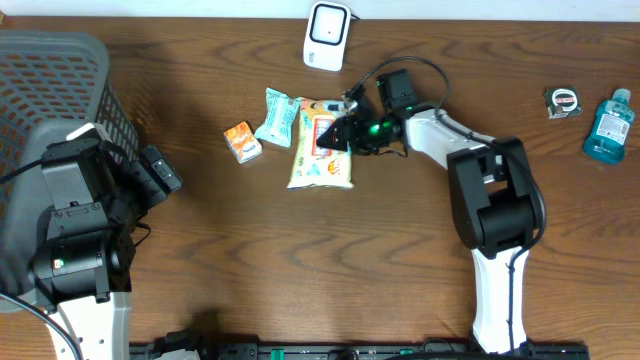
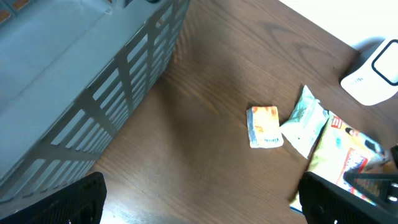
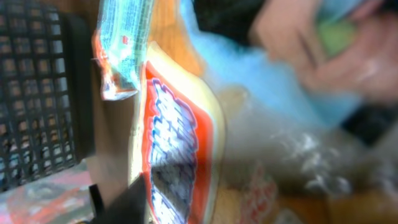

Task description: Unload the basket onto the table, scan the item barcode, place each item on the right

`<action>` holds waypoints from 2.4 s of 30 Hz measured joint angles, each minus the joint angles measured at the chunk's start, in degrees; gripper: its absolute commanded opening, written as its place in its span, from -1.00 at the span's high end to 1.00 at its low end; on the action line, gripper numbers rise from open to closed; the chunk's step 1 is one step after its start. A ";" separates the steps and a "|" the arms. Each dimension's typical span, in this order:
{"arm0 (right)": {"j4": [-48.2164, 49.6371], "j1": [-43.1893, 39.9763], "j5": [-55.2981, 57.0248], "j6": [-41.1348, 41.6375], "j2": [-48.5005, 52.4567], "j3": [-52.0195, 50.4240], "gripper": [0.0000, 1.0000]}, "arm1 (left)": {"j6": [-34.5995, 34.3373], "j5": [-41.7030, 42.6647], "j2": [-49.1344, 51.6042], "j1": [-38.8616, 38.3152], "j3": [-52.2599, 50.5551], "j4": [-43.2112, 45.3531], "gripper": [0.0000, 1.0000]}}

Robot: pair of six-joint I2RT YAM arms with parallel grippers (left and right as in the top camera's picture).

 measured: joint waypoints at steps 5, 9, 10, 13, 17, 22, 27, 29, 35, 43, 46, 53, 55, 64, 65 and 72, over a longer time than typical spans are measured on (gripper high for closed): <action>1.86 0.26 -0.83 1.01 -0.13 0.02 0.98 | 0.00 0.00 -0.02 0.00 0.00 0.02 -0.96; 5.66 -0.87 -3.34 1.44 0.00 -0.07 0.97 | 0.00 0.00 0.00 0.00 0.00 0.02 -0.96; 6.80 -1.40 -4.33 1.75 -0.02 -0.09 0.97 | 0.00 0.00 0.00 0.00 0.00 0.02 -0.96; 10.27 -3.50 -7.41 3.17 -0.09 -0.11 0.97 | 0.02 0.00 0.00 0.00 0.00 0.02 -0.95; 14.86 -6.73 -10.16 6.03 -1.64 -0.48 0.98 | 0.00 0.00 0.00 0.00 0.00 0.02 -0.96; 26.56 -10.14 -11.52 10.10 -5.90 -0.74 0.98 | 0.00 0.00 0.00 0.00 0.00 0.02 -0.95; 37.03 -10.62 -5.92 13.79 -8.72 -0.59 0.98 | 0.00 0.00 0.00 0.00 0.00 0.04 -0.96; 38.99 -9.77 0.24 16.02 -8.81 -0.63 0.98 | 0.00 0.00 0.00 0.00 0.00 0.04 -0.95; 48.04 -5.29 16.83 21.33 -8.09 -0.74 0.98 | 0.00 0.00 0.00 0.00 0.00 0.02 -0.96; 51.69 -0.83 29.64 26.45 -7.78 -0.17 0.98 | 0.00 0.00 0.00 0.00 0.00 0.02 -0.95; 50.82 -1.07 31.67 27.10 -5.95 3.82 0.98 | 0.00 0.00 0.00 0.00 0.00 0.02 -0.96; 40.17 -1.22 32.63 27.89 2.95 22.49 0.98 | 0.00 0.00 0.00 0.00 0.00 0.04 -0.95; 39.17 -1.20 31.93 27.93 5.90 26.38 0.98 | 0.00 0.00 0.00 0.00 0.00 0.04 -0.96; 38.10 -1.20 29.03 25.40 12.74 29.05 0.98 | 0.00 0.00 0.00 0.00 0.00 0.04 -0.96; 38.05 -1.20 28.87 24.39 12.98 29.05 0.98 | 0.02 0.00 0.00 0.00 0.00 0.02 -0.96; 37.99 -2.29 26.18 21.59 13.07 29.07 0.98 | 0.00 0.00 0.00 0.00 0.00 0.02 -0.96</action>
